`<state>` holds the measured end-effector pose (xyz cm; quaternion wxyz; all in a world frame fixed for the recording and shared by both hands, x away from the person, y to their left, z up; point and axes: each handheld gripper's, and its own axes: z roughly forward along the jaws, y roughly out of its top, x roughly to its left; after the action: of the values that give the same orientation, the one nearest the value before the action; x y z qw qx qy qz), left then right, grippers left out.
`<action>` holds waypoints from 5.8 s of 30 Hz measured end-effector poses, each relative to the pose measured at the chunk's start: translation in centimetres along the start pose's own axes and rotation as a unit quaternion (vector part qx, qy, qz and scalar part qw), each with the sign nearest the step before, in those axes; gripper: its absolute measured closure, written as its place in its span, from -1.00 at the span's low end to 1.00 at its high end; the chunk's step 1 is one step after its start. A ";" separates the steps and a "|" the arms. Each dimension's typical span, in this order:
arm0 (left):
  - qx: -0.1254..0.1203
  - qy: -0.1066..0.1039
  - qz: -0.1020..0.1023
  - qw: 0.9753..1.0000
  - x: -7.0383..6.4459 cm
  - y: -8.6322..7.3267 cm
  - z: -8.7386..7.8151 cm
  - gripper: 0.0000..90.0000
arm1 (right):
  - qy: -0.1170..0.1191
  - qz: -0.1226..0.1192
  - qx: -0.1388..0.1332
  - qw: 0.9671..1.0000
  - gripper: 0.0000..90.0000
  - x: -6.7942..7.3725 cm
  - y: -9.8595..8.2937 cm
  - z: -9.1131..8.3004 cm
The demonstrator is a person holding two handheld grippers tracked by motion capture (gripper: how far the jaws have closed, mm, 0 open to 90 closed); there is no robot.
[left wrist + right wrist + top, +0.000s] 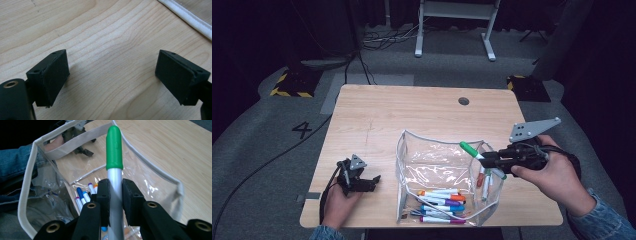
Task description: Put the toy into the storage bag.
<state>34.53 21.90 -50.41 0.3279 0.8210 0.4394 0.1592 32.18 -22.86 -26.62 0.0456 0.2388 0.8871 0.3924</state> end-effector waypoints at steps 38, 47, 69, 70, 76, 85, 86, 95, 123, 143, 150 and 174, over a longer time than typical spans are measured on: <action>0.000 0.001 -0.005 1.000 -0.1 0.1 0.1 -0.74 | 0.096 -0.063 0.158 0.981 0.71 4.4 2.9 11.2; 0.000 0.001 -0.005 1.000 -0.1 0.1 0.1 -0.74 | 0.101 -0.065 0.214 0.969 0.71 4.8 2.0 14.1; 0.000 0.001 -0.005 1.000 -0.1 0.1 0.1 -0.74 | 0.080 -0.076 0.313 0.943 0.71 4.4 0.1 18.5; 0.000 0.001 -0.005 1.000 0.0 0.1 0.1 -0.74 | 0.080 -0.078 0.318 0.942 0.71 4.4 0.1 18.6; 0.000 0.001 -0.005 1.000 -0.1 0.1 0.1 -0.73 | 0.082 -0.087 0.322 0.939 0.48 4.1 -0.3 19.0; 0.000 0.001 -0.005 1.000 0.0 0.1 0.1 -0.74 | 0.042 -0.088 0.211 0.973 0.11 3.4 1.5 16.2; 0.000 0.001 -0.005 1.000 0.0 0.1 0.1 -0.74 | 0.039 -0.089 0.201 0.975 0.09 3.3 1.7 15.8; 0.000 0.001 -0.005 1.000 0.0 0.1 0.1 -0.74 | 0.011 -0.049 0.089 0.995 0.09 2.1 2.9 9.5; 0.000 0.001 -0.004 1.000 0.0 0.1 0.1 -0.73 | -0.145 0.133 -0.015 0.980 0.03 -8.4 -6.3 -1.7; -0.001 0.001 -0.004 1.000 0.0 0.1 0.1 -0.74 | -0.130 0.201 0.078 0.968 0.01 -11.9 -15.4 7.7; -0.001 0.001 -0.004 1.000 0.0 0.1 0.1 -0.74 | -0.120 0.197 0.097 0.968 0.00 -11.7 -16.7 9.7; -0.001 0.001 -0.004 1.000 0.0 0.1 0.1 -0.73 | -0.173 0.226 0.133 0.949 0.70 -11.9 -18.2 8.6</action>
<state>34.58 21.81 -50.41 0.3285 0.8188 0.4432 0.1590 37.90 -33.05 -46.85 0.0761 0.5013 0.8323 0.2239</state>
